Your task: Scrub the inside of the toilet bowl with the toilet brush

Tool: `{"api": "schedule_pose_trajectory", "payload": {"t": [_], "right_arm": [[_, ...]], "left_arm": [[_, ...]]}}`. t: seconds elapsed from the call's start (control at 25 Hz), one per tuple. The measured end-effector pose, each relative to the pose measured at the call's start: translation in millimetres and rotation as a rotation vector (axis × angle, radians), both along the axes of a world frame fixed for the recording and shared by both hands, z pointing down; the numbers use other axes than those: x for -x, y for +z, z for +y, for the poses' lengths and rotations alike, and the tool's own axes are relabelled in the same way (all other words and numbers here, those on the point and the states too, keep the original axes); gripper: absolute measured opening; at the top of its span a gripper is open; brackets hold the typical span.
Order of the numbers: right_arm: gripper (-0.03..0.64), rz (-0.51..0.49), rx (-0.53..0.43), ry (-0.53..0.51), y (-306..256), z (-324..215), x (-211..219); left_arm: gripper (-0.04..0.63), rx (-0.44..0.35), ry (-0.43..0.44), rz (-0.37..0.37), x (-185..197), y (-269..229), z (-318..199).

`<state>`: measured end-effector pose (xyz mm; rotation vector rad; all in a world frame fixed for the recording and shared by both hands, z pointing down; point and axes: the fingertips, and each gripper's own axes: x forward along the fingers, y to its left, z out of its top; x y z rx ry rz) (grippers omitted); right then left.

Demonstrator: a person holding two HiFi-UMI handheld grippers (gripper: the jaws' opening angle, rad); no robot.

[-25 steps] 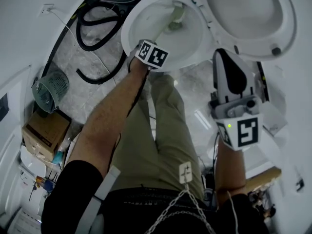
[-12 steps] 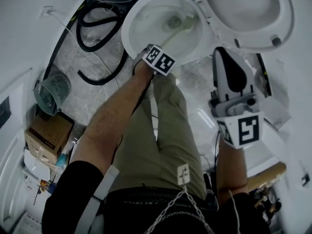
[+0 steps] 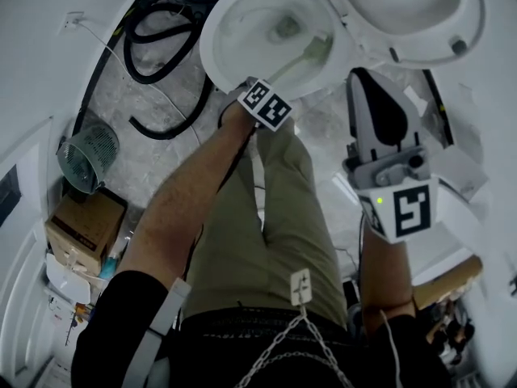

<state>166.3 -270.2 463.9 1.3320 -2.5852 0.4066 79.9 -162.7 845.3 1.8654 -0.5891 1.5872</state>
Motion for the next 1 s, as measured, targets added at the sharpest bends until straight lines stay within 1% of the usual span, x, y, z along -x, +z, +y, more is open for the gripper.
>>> {"api": "schedule_pose_trajectory", "payload": {"t": [0.12,0.56,0.84,1.0], "right_arm": [[0.003,-0.008,-0.001,0.011,-1,4,4],[0.003,-0.010,-0.003,0.015,-10,22,20],[0.003,-0.019,0.001,0.011,-11,29,33],[0.003,-0.026,-0.002,0.000,-14,34,46]], "left_arm": [[0.000,0.008,0.028,-0.007,3,0,11],[0.000,0.026,0.074,-0.029,32,-8,41],[0.000,0.037,0.076,-0.051,63,-12,55],[0.000,0.045,0.054,-0.071,87,-13,63]]}}
